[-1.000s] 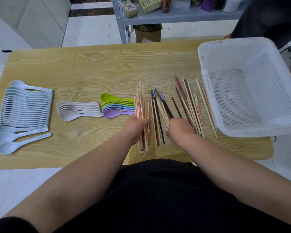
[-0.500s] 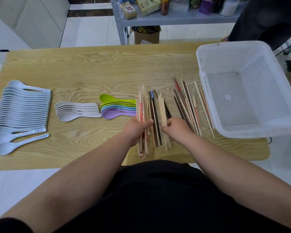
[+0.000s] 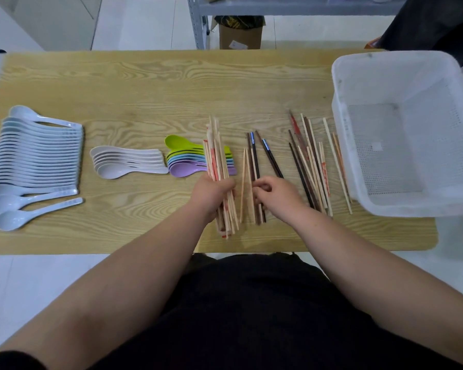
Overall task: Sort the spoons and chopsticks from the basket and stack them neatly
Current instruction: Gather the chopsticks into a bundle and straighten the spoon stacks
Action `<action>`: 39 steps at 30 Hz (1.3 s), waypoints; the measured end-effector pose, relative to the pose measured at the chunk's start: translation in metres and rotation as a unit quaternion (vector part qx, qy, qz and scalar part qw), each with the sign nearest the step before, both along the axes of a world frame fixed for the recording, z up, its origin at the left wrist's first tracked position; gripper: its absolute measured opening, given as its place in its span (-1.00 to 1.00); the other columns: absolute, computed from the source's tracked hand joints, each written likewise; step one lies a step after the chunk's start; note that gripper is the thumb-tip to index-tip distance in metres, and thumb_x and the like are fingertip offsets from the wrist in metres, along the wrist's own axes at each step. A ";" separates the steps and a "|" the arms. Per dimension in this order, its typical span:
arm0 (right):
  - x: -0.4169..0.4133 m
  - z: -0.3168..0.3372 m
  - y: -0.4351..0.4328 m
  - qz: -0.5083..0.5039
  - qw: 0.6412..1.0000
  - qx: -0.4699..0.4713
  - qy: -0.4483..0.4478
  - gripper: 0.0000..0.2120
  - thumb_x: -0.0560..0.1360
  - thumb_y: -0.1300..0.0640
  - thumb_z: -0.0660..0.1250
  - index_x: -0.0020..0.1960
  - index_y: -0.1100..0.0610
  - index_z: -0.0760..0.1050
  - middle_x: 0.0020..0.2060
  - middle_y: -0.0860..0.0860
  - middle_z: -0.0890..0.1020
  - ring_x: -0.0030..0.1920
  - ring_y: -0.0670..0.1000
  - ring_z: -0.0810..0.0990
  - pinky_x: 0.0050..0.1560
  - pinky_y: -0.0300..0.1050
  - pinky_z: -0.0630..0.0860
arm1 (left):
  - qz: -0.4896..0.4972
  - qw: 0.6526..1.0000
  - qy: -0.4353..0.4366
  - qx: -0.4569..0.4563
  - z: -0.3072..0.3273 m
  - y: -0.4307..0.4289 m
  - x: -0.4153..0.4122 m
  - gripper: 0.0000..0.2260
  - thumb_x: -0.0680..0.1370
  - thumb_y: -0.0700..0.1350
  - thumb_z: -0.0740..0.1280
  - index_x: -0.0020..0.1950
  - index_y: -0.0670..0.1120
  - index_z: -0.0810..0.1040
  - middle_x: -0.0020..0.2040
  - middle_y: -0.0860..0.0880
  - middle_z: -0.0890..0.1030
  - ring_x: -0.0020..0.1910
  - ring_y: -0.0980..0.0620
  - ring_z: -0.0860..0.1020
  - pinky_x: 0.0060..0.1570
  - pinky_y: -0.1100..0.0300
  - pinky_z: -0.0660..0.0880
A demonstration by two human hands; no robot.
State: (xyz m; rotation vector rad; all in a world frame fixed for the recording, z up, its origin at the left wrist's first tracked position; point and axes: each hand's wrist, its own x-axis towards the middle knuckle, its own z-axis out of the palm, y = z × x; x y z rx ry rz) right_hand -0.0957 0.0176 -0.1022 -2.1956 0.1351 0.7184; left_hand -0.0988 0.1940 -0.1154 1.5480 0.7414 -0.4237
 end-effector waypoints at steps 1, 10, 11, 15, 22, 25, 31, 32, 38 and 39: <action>0.000 -0.006 -0.004 0.017 0.998 -0.055 -0.016 -0.74 0.61 0.00 0.32 0.26 0.02 0.57 0.06 -0.06 0.66 0.05 -0.03 0.63 0.03 -0.06 0.59 | -0.009 1.000 0.002 0.017 0.000 0.002 -0.001 -0.87 0.36 -0.21 0.42 -0.13 -0.17 0.54 -0.33 -0.14 0.60 -0.35 -0.08 0.61 -0.21 0.01 0.60; 0.005 -0.027 -0.009 0.078 0.984 -0.153 -0.043 -0.80 0.55 0.07 0.36 0.17 0.02 0.52 -0.04 -0.04 0.58 -0.01 0.05 0.58 -0.14 -0.11 0.43 | -0.228 0.928 0.025 0.294 -0.002 -0.013 0.003 -0.63 0.46 0.01 0.50 0.13 -0.18 0.54 0.06 -0.20 0.64 0.09 -0.21 0.60 -0.06 0.11 0.45; 0.006 -0.028 -0.012 0.081 0.982 -0.164 -0.043 -0.80 0.54 0.07 0.36 0.16 0.02 0.50 -0.05 -0.03 0.58 -0.02 0.06 0.58 -0.15 -0.11 0.41 | -0.239 0.921 0.025 0.307 -0.004 -0.018 0.003 -0.60 0.46 0.04 0.50 0.14 -0.19 0.54 0.09 -0.21 0.64 0.11 -0.21 0.59 -0.07 0.12 0.42; 0.005 -0.024 -0.010 0.111 0.973 -0.196 -0.055 -0.71 0.54 -0.03 0.38 0.21 0.03 0.45 -0.01 -0.04 0.51 -0.05 0.04 0.53 -0.17 -0.08 0.41 | -0.245 0.912 0.019 0.329 -0.009 -0.034 0.005 -0.58 0.44 0.05 0.52 0.14 -0.18 0.52 0.10 -0.20 0.63 0.13 -0.20 0.59 -0.10 0.15 0.36; 0.008 -0.025 -0.020 0.140 0.972 -0.179 -0.055 -0.69 0.54 0.03 0.38 0.23 0.05 0.43 0.02 0.01 0.55 -0.09 0.03 0.48 -0.18 -0.07 0.44 | -0.235 0.904 0.022 0.355 -0.012 -0.052 0.009 -0.52 0.38 0.09 0.56 0.12 -0.11 0.46 0.09 -0.16 0.63 0.12 -0.19 0.59 -0.06 0.10 0.43; 0.005 -0.024 -0.025 0.173 0.967 -0.176 -0.059 -0.66 0.53 0.04 0.38 0.25 0.06 0.38 0.02 0.02 0.53 -0.10 0.04 0.48 -0.21 -0.07 0.42 | -0.215 0.910 0.024 0.353 -0.014 -0.049 0.009 -0.57 0.40 0.04 0.55 0.13 -0.11 0.50 0.07 -0.15 0.64 0.10 -0.18 0.60 -0.05 0.11 0.43; 0.001 -0.027 -0.029 0.252 0.954 -0.138 -0.088 -0.66 0.59 -0.04 0.30 0.32 0.02 0.40 0.18 0.05 0.50 0.08 0.09 0.55 -0.08 -0.03 0.50 | -0.236 0.889 0.034 0.391 -0.015 -0.046 0.005 -0.64 0.44 0.02 0.49 0.12 -0.13 0.50 0.05 -0.17 0.63 0.08 -0.22 0.60 -0.12 0.12 0.39; 0.001 -0.027 -0.029 0.251 0.953 -0.145 -0.088 -0.70 0.58 -0.05 0.31 0.26 0.04 0.42 0.14 0.04 0.49 0.05 0.09 0.55 -0.10 -0.03 0.49 | -0.248 0.881 0.036 0.402 -0.014 -0.047 0.006 -0.64 0.45 0.01 0.47 0.12 -0.12 0.47 0.05 -0.17 0.62 0.08 -0.22 0.59 -0.12 0.10 0.39; 0.006 -0.029 -0.028 0.208 0.955 -0.200 -0.070 -0.67 0.54 -0.13 0.37 0.13 0.09 0.47 -0.01 0.02 0.50 -0.07 0.05 0.50 -0.17 -0.06 0.43 | -0.298 0.848 0.043 0.436 -0.009 -0.044 0.011 -0.71 0.47 -0.05 0.42 0.01 -0.06 0.33 0.08 -0.16 0.61 0.11 -0.21 0.58 -0.11 0.10 0.37; 0.007 -0.028 -0.028 0.206 0.953 -0.210 -0.067 -0.68 0.55 -0.13 0.36 0.11 0.09 0.48 -0.05 0.01 0.52 -0.09 0.05 0.51 -0.19 -0.07 0.43 | -0.302 0.844 0.045 0.442 -0.009 -0.043 0.011 -0.71 0.46 -0.05 0.42 0.00 -0.06 0.32 0.08 -0.15 0.60 0.10 -0.21 0.58 -0.11 0.10 0.37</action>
